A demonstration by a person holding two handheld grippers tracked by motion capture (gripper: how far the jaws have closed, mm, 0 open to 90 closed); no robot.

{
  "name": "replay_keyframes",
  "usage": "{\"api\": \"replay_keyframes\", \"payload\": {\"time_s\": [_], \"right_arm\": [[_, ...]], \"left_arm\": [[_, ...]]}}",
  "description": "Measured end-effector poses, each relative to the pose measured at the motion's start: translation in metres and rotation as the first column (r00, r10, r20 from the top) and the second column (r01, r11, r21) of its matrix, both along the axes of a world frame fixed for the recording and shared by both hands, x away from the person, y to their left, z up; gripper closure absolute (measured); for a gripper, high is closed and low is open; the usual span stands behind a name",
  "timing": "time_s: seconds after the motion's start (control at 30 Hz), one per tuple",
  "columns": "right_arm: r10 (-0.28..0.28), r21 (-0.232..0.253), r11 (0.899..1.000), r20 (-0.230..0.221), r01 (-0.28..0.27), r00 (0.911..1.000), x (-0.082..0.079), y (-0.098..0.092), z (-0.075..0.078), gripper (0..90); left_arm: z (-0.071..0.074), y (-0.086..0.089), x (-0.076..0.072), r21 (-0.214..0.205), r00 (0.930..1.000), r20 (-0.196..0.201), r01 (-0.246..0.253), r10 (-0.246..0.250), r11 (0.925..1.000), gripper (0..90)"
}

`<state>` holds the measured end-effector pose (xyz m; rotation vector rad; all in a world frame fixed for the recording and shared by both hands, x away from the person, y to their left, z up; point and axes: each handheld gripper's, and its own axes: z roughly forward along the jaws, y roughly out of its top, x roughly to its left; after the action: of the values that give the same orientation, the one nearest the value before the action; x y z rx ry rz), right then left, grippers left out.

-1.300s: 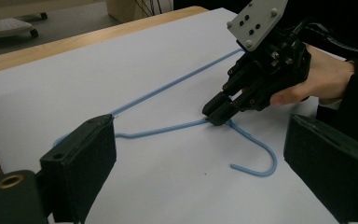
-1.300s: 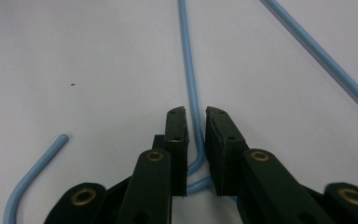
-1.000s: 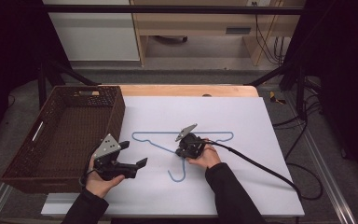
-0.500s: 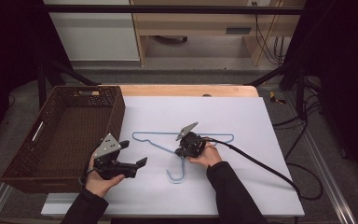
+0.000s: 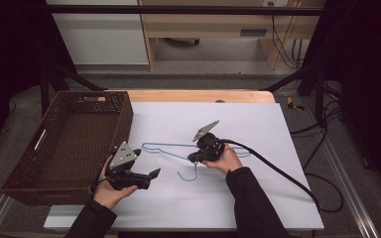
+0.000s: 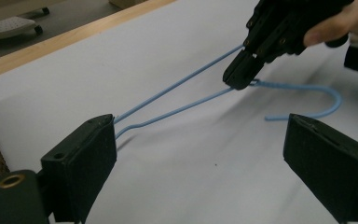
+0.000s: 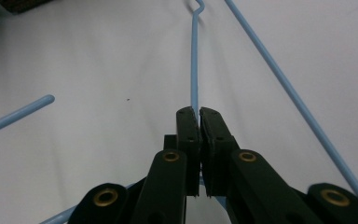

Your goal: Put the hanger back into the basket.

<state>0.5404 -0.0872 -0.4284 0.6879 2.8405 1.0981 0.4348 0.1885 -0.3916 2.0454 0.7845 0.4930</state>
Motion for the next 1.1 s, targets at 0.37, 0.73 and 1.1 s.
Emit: {"api": "replay_keyframes", "payload": {"time_s": [0.37,0.73,1.1], "right_arm": [[0.013,0.009,1.000,-0.036,-0.013,0.9993,-0.002,-0.005,0.011,87.8],[0.022,0.010,1.000,-0.042,-0.022,0.9989,-0.004,-0.008,0.015,87.8],[0.030,0.010,1.000,-0.053,-0.029,0.9982,-0.004,-0.010,0.014,87.7]], "left_arm": [[-0.026,-0.031,0.021,0.217,0.9986,-0.038,0.045,-0.038,0.9751,11.9],[-0.035,-0.056,0.036,0.317,0.9930,0.009,0.109,-0.118,0.9423,19.6],[-0.038,-0.068,0.050,0.349,0.9848,0.008,0.160,-0.174,0.9234,31.2]]}}
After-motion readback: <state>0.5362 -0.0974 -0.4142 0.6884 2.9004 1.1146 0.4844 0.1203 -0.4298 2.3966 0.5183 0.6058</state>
